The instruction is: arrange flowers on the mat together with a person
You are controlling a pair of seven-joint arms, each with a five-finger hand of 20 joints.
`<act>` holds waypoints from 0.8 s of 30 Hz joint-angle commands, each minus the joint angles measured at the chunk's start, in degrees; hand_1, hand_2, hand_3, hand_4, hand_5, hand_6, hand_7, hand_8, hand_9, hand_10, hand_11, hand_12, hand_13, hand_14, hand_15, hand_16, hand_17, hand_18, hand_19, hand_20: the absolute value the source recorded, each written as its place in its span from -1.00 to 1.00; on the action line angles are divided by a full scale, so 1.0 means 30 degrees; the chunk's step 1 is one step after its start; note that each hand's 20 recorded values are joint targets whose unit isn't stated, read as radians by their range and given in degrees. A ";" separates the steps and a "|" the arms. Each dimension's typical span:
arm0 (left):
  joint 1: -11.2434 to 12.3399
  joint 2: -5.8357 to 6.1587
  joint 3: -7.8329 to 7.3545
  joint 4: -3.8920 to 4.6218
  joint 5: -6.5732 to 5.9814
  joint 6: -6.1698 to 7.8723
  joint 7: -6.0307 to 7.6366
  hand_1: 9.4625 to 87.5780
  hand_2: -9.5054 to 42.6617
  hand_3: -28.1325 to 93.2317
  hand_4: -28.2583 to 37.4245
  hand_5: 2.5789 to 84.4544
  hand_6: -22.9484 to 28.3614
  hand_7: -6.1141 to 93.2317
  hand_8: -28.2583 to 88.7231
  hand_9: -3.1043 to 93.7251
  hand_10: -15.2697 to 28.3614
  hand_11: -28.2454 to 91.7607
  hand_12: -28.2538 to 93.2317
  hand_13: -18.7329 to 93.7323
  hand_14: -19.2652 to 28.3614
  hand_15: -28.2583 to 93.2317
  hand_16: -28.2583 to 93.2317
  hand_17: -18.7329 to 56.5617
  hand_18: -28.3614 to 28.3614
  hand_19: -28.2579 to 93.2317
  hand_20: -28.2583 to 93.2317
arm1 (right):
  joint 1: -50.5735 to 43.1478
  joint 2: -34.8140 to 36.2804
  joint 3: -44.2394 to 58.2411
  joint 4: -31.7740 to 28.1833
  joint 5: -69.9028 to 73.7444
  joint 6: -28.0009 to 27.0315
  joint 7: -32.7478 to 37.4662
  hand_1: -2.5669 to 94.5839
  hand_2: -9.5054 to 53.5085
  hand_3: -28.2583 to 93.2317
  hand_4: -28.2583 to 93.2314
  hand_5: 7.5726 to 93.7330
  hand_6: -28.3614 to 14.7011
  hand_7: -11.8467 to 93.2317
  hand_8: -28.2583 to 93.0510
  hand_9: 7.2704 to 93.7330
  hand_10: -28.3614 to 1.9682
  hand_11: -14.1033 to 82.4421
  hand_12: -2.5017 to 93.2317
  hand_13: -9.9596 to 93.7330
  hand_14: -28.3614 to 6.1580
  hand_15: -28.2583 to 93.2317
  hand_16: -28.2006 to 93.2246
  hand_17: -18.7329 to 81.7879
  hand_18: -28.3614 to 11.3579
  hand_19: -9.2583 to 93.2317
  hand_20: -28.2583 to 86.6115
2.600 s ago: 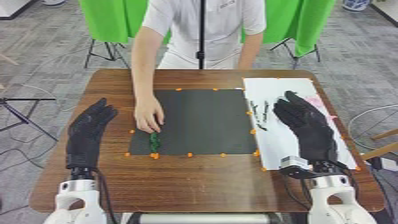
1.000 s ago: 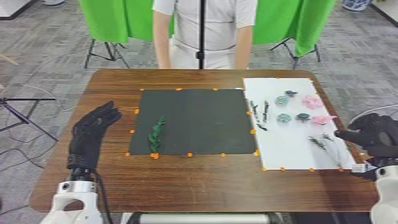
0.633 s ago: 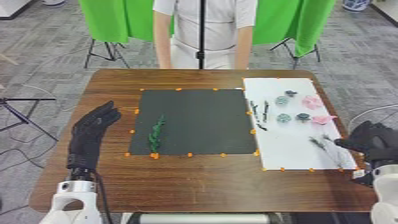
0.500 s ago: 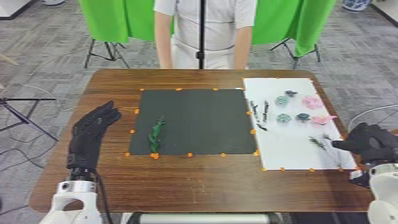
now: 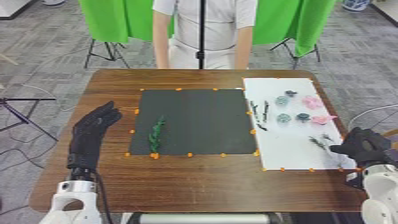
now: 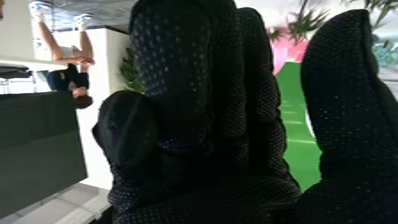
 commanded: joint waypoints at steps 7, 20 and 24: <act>0.0376 -0.0059 -0.0057 -0.0103 -0.0316 0.0132 -0.0332 -0.54 -0.96 0.55 -0.67 0.10 -0.01 -0.56 -0.63 -0.03 0.26 -0.23 -0.29 -0.01 0.50 -0.30 -0.44 -0.28 0.44 -0.42 -0.16 | -0.0236 -0.0120 -0.0497 0.0248 0.0833 0.2533 0.0612 0.82 -1.00 -1.00 -0.04 0.83 0.43 -0.45 -0.45 1.00 0.27 -0.29 -0.49 1.00 0.53 0.25 -0.12 0.59 -0.32 1.00 0.30; 0.0352 -0.0018 -0.0180 -0.0184 -0.0325 -0.0068 -0.0564 -0.55 -0.96 0.56 -0.67 0.10 -0.01 -0.56 -0.63 -0.03 0.26 -0.23 -0.29 -0.01 0.50 -0.30 -0.44 -0.29 0.45 -0.42 -0.17 | 0.2036 -0.1857 -0.2973 -0.3253 0.2934 0.3843 0.1952 0.85 -1.00 -1.00 0.05 0.89 0.43 -0.43 -0.43 1.00 0.26 -0.17 -0.50 1.00 0.54 0.30 -0.14 0.61 -0.35 1.00 0.36; 0.0297 0.0095 -0.0140 -0.0176 -0.0340 -0.0148 -0.0651 -0.55 -0.96 0.56 -0.67 0.10 -0.01 -0.56 -0.63 -0.03 0.26 -0.23 -0.29 -0.02 0.50 -0.31 -0.44 -0.30 0.45 -0.42 -0.17 | 0.3398 -0.3069 -0.4970 -0.3465 0.2867 0.3435 0.1528 0.85 -1.00 -1.00 0.06 0.89 0.42 -0.43 -0.43 1.00 0.26 -0.16 -0.49 1.00 0.54 0.30 -0.14 0.60 -0.36 1.00 0.37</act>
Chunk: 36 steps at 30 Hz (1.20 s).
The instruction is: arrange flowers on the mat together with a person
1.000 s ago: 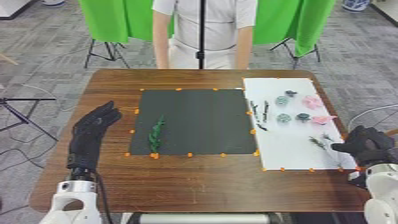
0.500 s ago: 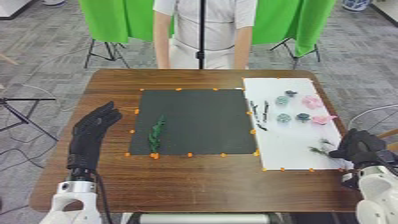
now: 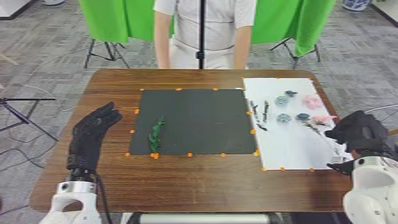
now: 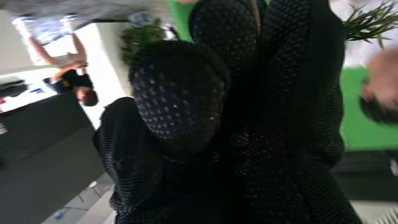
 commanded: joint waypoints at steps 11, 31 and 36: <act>0.0047 0.0153 -0.0186 -0.0082 0.0011 -0.0528 -0.0788 -0.55 -0.96 0.56 -0.67 0.09 -0.01 -0.57 -0.62 -0.04 0.26 -0.24 -0.29 -0.02 0.50 -0.31 -0.44 -0.31 0.45 -0.42 -0.17 | 0.5809 -0.6308 -0.8005 0.1348 -0.1817 -0.1363 -0.1770 0.85 -1.00 -1.00 0.07 0.90 0.42 -0.44 -0.42 1.00 0.24 -0.14 -0.49 1.00 0.55 0.31 -0.13 0.60 -0.37 1.00 0.39; -0.0091 0.0366 -0.0147 -0.0095 0.0070 -0.0976 -0.1214 -0.56 -0.97 0.55 -0.67 0.08 -0.01 -0.58 -0.62 -0.04 0.26 -0.25 -0.29 -0.03 0.50 -0.32 -0.44 -0.31 0.45 -0.43 -0.18 | 0.6749 -0.9231 -1.0275 0.5056 -0.4185 -0.2691 -0.2660 0.84 -1.00 -1.00 0.08 0.90 0.41 -0.44 -0.42 1.00 0.24 -0.12 -0.51 1.00 0.56 0.32 -0.13 0.61 -0.36 1.00 0.39; -0.0242 0.0455 -0.0163 -0.0021 0.0064 -0.1285 -0.1444 -0.56 -0.96 0.55 -0.67 0.08 -0.01 -0.59 -0.62 -0.05 0.26 -0.25 -0.29 -0.03 0.50 -0.32 -0.44 -0.32 0.45 -0.43 -0.18 | 0.6675 -0.9569 -1.0624 0.5394 -0.4365 -0.2774 -0.2727 0.83 -1.00 -1.00 0.09 0.90 0.41 -0.44 -0.42 1.00 0.24 -0.12 -0.51 1.00 0.56 0.32 -0.13 0.61 -0.37 1.00 0.39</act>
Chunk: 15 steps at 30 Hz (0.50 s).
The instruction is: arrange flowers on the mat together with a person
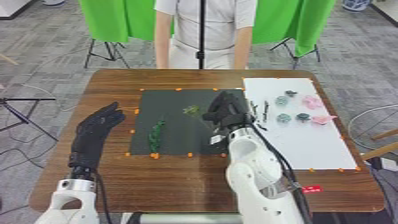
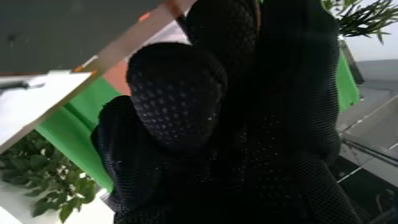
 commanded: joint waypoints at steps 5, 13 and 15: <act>-0.0296 0.0085 0.0065 0.0131 0.0155 -0.0852 -0.0616 -0.57 -0.97 0.55 -0.66 0.08 0.00 -0.59 -0.62 -0.05 0.26 -0.25 -0.28 -0.03 0.50 -0.32 -0.43 -0.32 0.46 -0.43 -0.18 | -0.0077 -0.1035 -0.0956 0.0893 -0.0598 -0.0308 -0.0289 0.83 -1.00 -1.00 0.08 0.90 0.42 -0.44 -0.42 1.00 0.24 -0.12 -0.52 1.00 0.56 0.32 -0.13 0.61 -0.37 1.00 0.39; -0.0381 -0.0023 0.0103 0.0217 0.0231 -0.1118 -0.0655 -0.57 -0.96 0.55 -0.66 0.07 0.00 -0.60 -0.62 -0.05 0.25 -0.26 -0.28 -0.04 0.50 -0.33 -0.43 -0.33 0.46 -0.43 -0.18 | -0.0029 -0.1262 -0.1228 0.1473 -0.0780 -0.0537 -0.0391 0.80 -1.00 -1.00 0.11 0.90 0.41 -0.44 -0.42 1.00 0.22 -0.11 -0.56 1.00 0.55 0.32 -0.13 0.61 -0.37 1.00 0.39; -0.0337 -0.0038 0.0083 0.0200 0.0206 -0.1129 -0.0606 -0.57 -0.96 0.55 -0.66 0.07 0.00 -0.60 -0.62 -0.06 0.25 -0.26 -0.28 -0.04 0.50 -0.33 -0.43 -0.33 0.46 -0.43 -0.18 | -0.0049 -0.1294 -0.1238 0.1560 -0.0774 -0.0640 -0.0370 0.78 -1.00 -1.00 0.11 0.89 0.41 -0.45 -0.42 1.00 0.21 -0.10 -0.57 1.00 0.55 0.31 -0.13 0.61 -0.38 1.00 0.39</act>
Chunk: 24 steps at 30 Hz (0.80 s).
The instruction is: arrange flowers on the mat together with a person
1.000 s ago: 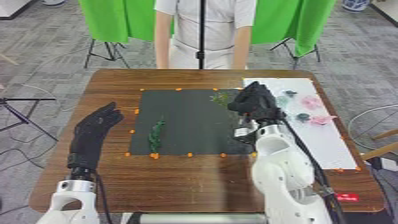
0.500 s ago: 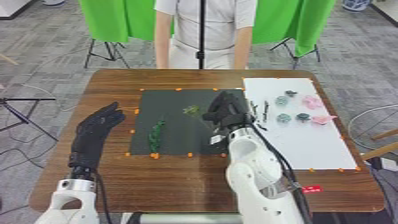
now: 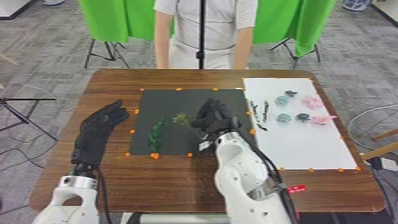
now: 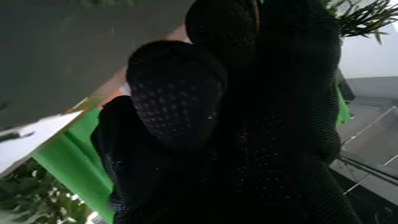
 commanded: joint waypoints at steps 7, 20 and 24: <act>0.0022 -0.0154 0.0046 0.0184 0.0160 -0.0498 -0.0270 -0.57 -0.96 0.55 -0.66 0.06 0.00 -0.60 -0.61 -0.06 0.26 -0.26 -0.28 -0.05 0.50 -0.34 -0.43 -0.34 0.46 -0.43 -0.18 | -0.0168 -0.0572 -0.0335 0.0485 -0.0216 -0.0694 -0.0027 0.71 -1.00 -1.00 0.10 0.86 0.36 -0.46 -0.42 1.00 0.20 -0.13 -0.59 1.00 0.54 0.30 -0.13 0.61 -0.38 1.00 0.39; 0.0104 -0.0209 -0.0093 0.0116 0.0198 -0.0650 -0.0459 -0.56 -0.98 0.55 -0.66 0.05 0.00 -0.61 -0.61 -0.06 0.25 -0.27 -0.28 -0.05 0.50 -0.34 -0.42 -0.35 0.47 -0.43 -0.19 | -0.0528 -0.0114 -0.0188 -0.0261 -0.0028 -0.0707 -0.0006 0.62 -1.00 -1.00 0.13 0.84 0.33 -0.47 -0.42 1.00 0.20 -0.16 -0.57 1.00 0.52 0.28 -0.13 0.60 -0.37 1.00 0.37; 0.0159 -0.0148 -0.0196 0.0120 0.0201 -0.0856 -0.0506 -0.57 -0.98 0.55 -0.66 0.05 0.00 -0.61 -0.61 -0.07 0.25 -0.27 -0.28 -0.05 0.50 -0.34 -0.42 -0.35 0.47 -0.43 -0.19 | -0.0826 0.0459 0.0037 -0.0944 0.0055 -0.0396 0.0460 -0.10 -1.00 0.49 -0.78 0.84 0.34 -0.47 -0.45 1.00 0.19 -0.16 -0.57 1.00 0.51 0.28 -0.12 0.60 -0.37 1.00 0.37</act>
